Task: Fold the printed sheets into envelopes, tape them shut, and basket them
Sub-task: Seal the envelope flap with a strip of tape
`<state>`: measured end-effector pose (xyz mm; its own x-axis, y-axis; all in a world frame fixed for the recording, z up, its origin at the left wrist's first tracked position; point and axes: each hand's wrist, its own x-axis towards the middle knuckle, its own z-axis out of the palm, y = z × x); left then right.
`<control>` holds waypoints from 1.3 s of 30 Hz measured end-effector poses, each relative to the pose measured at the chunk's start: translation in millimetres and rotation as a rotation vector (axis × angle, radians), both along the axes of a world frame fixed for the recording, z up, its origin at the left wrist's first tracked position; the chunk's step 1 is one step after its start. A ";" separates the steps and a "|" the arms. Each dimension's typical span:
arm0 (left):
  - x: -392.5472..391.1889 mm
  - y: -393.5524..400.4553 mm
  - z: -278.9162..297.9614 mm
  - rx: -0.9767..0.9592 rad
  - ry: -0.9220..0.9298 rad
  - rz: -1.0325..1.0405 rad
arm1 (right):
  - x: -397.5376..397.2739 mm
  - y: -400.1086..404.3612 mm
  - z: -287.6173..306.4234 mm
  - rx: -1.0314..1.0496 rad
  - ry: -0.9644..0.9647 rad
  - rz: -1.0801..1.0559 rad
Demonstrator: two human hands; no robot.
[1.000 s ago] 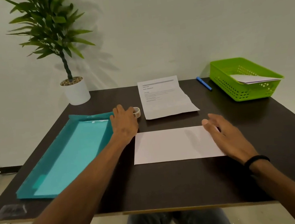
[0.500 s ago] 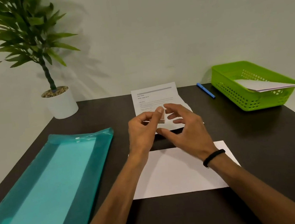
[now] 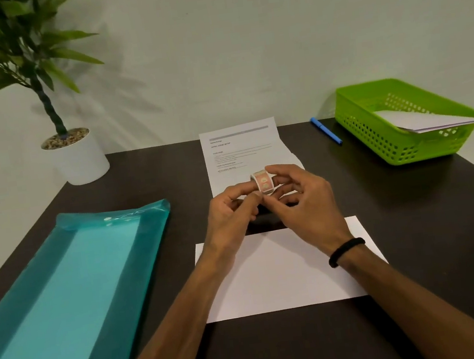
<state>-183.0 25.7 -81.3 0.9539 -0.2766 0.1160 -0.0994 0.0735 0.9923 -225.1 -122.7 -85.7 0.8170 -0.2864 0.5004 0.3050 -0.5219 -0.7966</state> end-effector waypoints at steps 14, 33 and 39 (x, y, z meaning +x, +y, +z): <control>1.0 0.5 -1.2 -0.040 0.023 -0.010 | 1.9 -2.9 -1.0 -0.040 -0.091 -0.017; -5.2 -3.5 -7.2 0.118 -0.338 0.294 | 2.1 0.6 -3.0 -0.131 -0.136 -0.040; -3.8 0.6 -7.6 0.141 -0.387 0.341 | 3.0 0.9 -5.3 -0.160 -0.131 -0.047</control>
